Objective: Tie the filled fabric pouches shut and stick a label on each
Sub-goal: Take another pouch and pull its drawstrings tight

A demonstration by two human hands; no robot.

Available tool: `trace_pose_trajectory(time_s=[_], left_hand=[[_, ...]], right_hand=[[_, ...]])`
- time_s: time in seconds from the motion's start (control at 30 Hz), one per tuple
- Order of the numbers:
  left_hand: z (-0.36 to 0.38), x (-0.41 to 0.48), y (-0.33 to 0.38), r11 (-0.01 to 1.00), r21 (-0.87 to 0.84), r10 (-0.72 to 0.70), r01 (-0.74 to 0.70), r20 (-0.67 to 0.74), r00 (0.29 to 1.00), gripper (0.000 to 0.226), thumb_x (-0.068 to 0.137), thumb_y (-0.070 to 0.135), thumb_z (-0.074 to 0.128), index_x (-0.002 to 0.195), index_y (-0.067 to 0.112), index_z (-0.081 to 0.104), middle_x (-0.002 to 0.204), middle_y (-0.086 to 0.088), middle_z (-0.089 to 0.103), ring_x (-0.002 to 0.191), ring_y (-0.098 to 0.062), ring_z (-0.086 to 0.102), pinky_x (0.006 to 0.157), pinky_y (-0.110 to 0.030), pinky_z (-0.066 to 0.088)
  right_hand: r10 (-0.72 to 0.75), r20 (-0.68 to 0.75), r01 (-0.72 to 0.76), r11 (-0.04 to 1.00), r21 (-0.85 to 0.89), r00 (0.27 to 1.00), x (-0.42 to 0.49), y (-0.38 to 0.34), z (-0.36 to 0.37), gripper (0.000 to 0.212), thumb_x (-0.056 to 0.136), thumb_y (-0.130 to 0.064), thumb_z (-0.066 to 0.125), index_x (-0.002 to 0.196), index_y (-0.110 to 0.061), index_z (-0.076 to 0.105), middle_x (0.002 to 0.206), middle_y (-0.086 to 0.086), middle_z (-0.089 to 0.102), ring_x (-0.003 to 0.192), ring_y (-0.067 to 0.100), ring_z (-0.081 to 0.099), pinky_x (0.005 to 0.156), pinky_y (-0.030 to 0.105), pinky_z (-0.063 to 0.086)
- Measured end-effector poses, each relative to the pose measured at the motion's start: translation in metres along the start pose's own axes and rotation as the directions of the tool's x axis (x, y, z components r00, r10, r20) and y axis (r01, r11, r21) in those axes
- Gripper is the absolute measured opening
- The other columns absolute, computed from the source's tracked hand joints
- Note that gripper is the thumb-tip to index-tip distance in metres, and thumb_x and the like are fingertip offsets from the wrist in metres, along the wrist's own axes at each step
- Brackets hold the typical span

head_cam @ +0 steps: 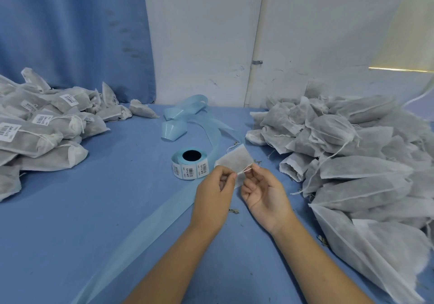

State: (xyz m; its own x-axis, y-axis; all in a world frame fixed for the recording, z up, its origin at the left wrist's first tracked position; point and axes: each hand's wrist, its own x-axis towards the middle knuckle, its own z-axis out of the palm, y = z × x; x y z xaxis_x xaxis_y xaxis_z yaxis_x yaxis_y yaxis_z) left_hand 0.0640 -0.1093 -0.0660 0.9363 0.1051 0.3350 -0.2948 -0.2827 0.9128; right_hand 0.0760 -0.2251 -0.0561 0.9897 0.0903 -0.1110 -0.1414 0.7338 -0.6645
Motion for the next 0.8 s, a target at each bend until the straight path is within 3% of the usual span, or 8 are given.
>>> trace_pose_trajectory(time_s=[0.13,0.3,0.5,0.57,0.67,0.8], left_hand=[[-0.003,-0.003,-0.002,0.991,0.129,0.039,-0.044,0.036,0.999,0.012,0.093,0.029,0.056,0.082,0.027,0.058,0.074,0.012,0.061,0.073,-0.003,0.055,0.070,-0.029,0.047],[-0.004,-0.002,0.000,0.995,0.100,0.022,-0.026,0.041,0.999,0.011,0.094,0.025,0.056,0.084,0.025,0.060,0.077,0.011,0.063,0.075,-0.004,0.057,0.075,-0.036,0.050],[-0.004,-0.003,0.000,0.992,0.120,0.034,-0.040,0.051,0.998,0.010,0.094,0.027,0.056,0.085,0.027,0.059,0.079,0.012,0.063,0.076,-0.002,0.057,0.074,-0.034,0.050],[-0.005,-0.003,-0.001,0.977,0.205,0.052,-0.064,0.064,0.997,0.010,0.093,0.030,0.055,0.083,0.033,0.056,0.081,0.012,0.059,0.078,-0.001,0.053,0.070,-0.029,0.046],[-0.009,-0.002,0.000,0.874,0.437,0.193,-0.210,0.083,0.978,0.013,0.084,0.022,0.057,0.090,0.033,0.060,0.084,0.015,0.048,0.079,-0.004,0.043,0.065,-0.021,0.031],[-0.013,0.002,0.001,0.767,0.463,0.410,-0.445,0.180,0.894,0.041,0.063,-0.012,0.055,0.096,0.010,0.064,0.094,0.001,0.060,0.104,-0.012,0.041,0.081,-0.017,0.030]], right_hand=[[0.027,0.072,-0.028,0.999,0.017,0.997,-0.001,-0.001,0.000,0.007,0.078,-0.014,0.060,0.072,-0.011,0.062,0.072,-0.001,0.057,0.049,0.007,0.043,0.048,0.017,0.042],[0.023,0.062,-0.026,0.999,0.041,0.998,-0.003,-0.001,0.002,0.008,0.077,-0.012,0.059,0.074,-0.009,0.065,0.074,-0.001,0.061,0.053,0.007,0.053,0.048,0.017,0.047],[0.028,0.062,-0.030,0.999,0.035,0.998,-0.002,-0.002,0.000,0.005,0.077,-0.013,0.059,0.079,-0.008,0.060,0.074,-0.002,0.060,0.054,0.006,0.052,0.049,0.017,0.046],[0.036,0.079,-0.040,0.998,0.039,0.996,-0.002,-0.002,-0.001,0.004,0.078,-0.012,0.059,0.079,-0.009,0.058,0.073,-0.001,0.058,0.054,0.007,0.052,0.051,0.018,0.047],[0.045,0.091,-0.050,0.997,0.060,0.995,-0.002,-0.003,0.000,0.006,0.078,-0.014,0.058,0.073,-0.009,0.056,0.071,0.001,0.055,0.053,0.009,0.050,0.052,0.020,0.047],[0.054,0.162,-0.073,0.991,0.115,0.985,-0.005,-0.006,0.004,0.015,0.066,-0.012,0.074,0.060,-0.013,0.059,0.062,-0.002,0.047,0.050,0.009,0.044,0.050,0.019,0.044]])
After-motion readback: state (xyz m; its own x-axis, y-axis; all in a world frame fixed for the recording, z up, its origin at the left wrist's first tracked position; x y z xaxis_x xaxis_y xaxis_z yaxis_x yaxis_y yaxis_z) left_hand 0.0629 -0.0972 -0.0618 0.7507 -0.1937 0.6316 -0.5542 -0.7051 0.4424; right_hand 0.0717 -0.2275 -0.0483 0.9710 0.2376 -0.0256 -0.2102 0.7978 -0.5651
